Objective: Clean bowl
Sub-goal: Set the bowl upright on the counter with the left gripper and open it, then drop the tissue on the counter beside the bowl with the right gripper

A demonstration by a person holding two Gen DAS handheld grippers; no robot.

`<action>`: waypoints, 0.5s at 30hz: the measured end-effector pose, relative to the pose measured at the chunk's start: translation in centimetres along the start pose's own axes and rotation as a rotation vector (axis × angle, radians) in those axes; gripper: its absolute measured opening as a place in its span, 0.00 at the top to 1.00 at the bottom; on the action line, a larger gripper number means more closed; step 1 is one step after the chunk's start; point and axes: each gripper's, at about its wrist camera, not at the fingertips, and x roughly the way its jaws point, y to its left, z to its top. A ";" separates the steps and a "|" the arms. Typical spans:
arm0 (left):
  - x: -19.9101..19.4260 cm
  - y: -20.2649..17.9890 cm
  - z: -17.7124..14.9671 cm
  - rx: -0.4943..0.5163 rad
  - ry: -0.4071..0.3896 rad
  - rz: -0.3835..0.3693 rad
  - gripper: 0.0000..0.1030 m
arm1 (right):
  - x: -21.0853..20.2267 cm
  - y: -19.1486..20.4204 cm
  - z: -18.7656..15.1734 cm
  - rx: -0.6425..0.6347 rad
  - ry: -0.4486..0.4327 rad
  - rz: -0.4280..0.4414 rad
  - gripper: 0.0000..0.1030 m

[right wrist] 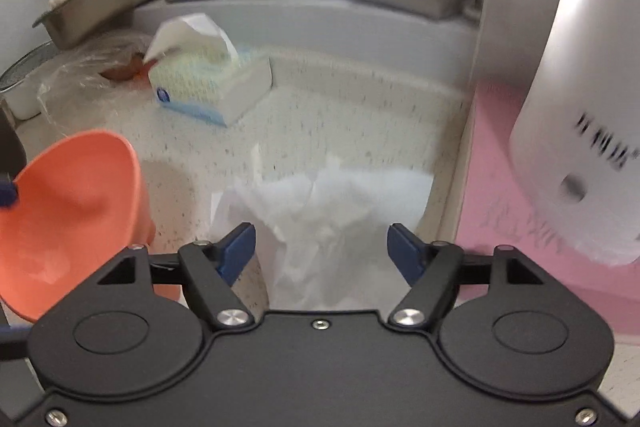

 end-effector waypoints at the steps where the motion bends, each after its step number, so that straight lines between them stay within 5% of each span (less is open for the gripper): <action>1: -0.4 0.4 0.2 -0.035 -0.004 0.012 0.21 | -0.4 0.2 0.2 -0.009 -0.006 -0.026 0.18; 4: -1.4 1.5 0.6 -0.154 0.003 0.047 0.08 | -1.7 0.7 0.9 -0.049 -0.002 -0.091 0.15; 7: -1.9 2.2 0.5 -0.256 0.051 0.048 0.07 | -3.9 1.4 1.2 -0.080 -0.011 -0.132 0.12; 15: -3.6 2.6 0.3 -0.431 0.167 0.168 0.00 | -9.7 3.7 -0.3 0.012 0.113 -0.063 0.05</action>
